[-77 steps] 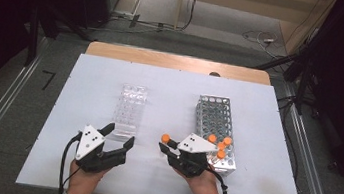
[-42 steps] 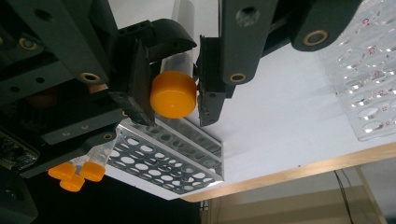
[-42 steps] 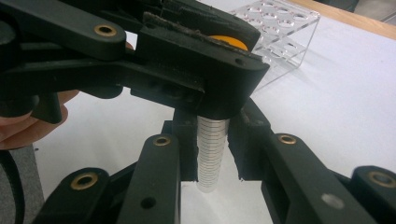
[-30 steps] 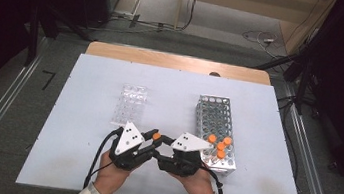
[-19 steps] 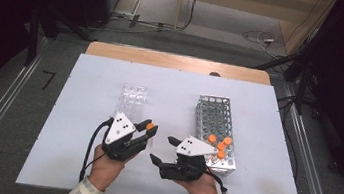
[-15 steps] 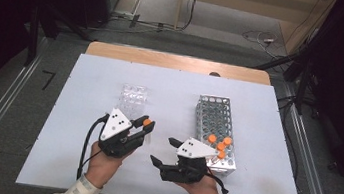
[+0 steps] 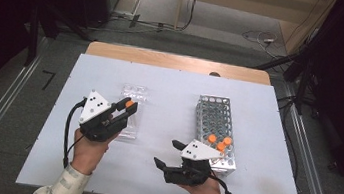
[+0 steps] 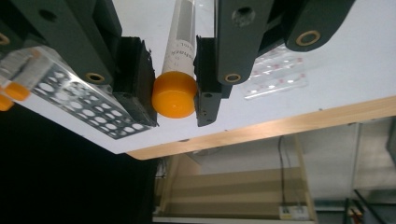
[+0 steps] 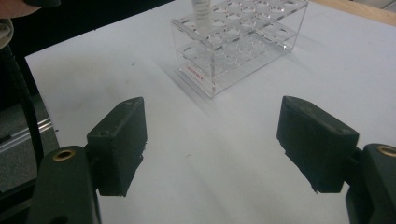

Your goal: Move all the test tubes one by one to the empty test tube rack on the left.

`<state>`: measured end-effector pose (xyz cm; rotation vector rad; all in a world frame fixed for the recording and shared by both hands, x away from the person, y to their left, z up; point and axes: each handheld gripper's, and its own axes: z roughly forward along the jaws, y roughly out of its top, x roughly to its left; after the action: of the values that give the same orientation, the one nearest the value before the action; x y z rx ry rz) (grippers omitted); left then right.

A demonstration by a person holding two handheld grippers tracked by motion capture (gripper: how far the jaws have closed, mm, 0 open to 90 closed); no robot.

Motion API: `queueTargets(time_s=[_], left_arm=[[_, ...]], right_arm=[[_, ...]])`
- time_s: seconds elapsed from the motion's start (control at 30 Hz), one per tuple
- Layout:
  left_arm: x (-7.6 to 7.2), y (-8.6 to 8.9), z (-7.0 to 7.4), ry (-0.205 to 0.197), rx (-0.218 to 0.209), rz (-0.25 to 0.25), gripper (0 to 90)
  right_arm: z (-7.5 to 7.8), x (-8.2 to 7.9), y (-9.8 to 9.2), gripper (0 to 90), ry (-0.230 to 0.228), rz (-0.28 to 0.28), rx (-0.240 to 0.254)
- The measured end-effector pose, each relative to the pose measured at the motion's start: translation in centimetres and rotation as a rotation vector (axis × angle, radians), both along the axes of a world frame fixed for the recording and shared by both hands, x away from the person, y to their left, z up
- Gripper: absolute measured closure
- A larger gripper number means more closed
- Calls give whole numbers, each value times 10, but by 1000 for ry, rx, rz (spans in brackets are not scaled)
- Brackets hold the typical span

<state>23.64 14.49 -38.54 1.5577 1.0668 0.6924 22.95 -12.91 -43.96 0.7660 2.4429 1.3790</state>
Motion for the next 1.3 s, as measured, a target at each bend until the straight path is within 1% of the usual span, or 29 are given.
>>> queueTargets(time_s=[0.07, 0.2, 0.33, 0.57, 0.77, 0.97, 1.3], left_arm=[[2, 5, 0, -6, -5, 20, 701], [5, 14, -1, -6, -1, 55, 701], [8, 21, -2, -6, -1, 82, 701], [11, 28, -5, -2, 15, 115, 701], [12, 31, -6, -2, 21, 133, 701], [16, 33, -9, -4, 28, 148, 701], [23, 31, -12, -5, 30, 153, 701]], right_arm=[[0, 0, 0, 232, 3, -1, 2], [-2, 0, 0, 210, 13, 3, -4], [-3, 0, 0, 208, 18, 5, -8], [-3, 0, -1, 209, 17, 4, -6], [-2, 0, -2, 210, 18, 0, 1], [-3, 0, -1, 210, 21, 1, 0], [-3, 0, -1, 211, 24, 0, 4]])
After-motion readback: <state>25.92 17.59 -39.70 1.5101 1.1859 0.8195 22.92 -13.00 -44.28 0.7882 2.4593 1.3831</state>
